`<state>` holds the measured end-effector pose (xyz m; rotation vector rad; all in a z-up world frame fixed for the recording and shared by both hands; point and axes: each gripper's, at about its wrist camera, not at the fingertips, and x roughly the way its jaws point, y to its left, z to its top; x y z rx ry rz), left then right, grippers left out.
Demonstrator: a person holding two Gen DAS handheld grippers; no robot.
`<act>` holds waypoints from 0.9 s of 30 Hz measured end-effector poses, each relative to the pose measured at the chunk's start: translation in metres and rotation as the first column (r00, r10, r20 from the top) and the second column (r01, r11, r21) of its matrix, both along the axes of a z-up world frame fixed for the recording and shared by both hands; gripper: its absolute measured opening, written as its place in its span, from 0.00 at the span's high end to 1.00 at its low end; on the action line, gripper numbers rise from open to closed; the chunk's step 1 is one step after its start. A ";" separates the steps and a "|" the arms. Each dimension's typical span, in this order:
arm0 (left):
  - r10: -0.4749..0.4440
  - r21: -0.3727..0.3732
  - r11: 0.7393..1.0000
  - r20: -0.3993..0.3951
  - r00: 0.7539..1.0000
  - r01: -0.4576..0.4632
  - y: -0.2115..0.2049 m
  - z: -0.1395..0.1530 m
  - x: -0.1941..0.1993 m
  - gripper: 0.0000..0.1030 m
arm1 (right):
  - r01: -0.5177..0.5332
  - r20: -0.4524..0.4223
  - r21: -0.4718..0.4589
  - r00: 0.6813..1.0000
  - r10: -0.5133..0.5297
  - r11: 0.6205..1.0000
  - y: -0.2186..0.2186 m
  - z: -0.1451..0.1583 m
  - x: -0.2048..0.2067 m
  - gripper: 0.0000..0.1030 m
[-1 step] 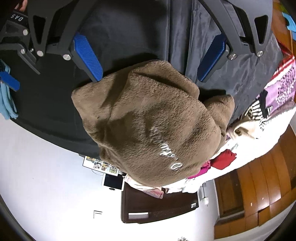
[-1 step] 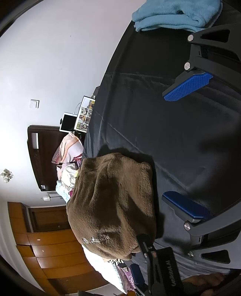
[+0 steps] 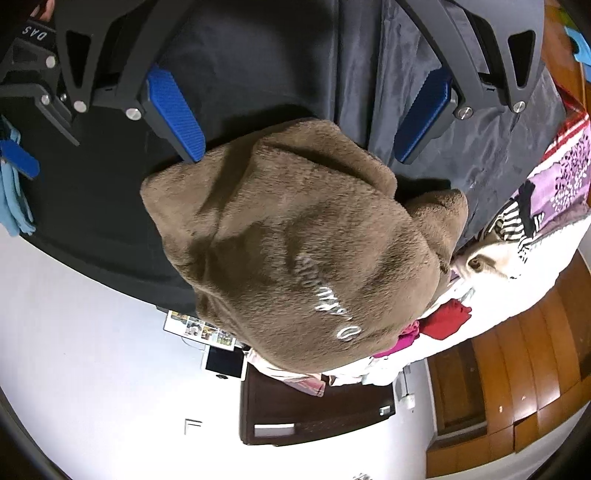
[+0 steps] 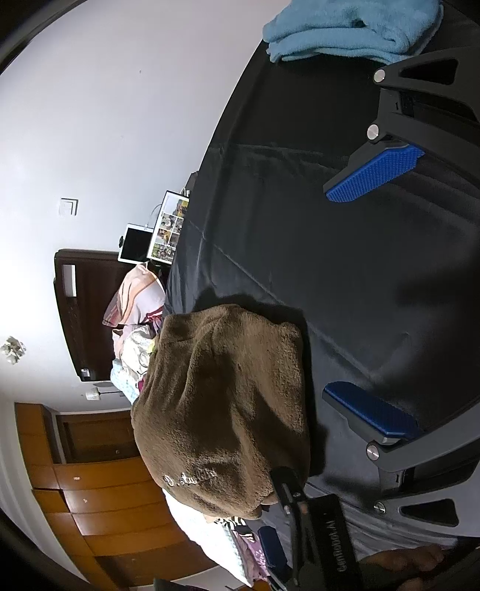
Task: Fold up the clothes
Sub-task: 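Reach both grippers toward the bunched brown fleece sweatshirt on the bed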
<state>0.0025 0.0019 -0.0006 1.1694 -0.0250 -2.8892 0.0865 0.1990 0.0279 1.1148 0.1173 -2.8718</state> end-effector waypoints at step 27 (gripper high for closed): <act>0.135 0.069 0.988 0.032 0.990 -0.137 -0.020 -0.014 -0.022 0.00 | -0.129 -0.017 -0.028 0.992 0.129 0.991 -0.036 -0.015 -0.050 0.03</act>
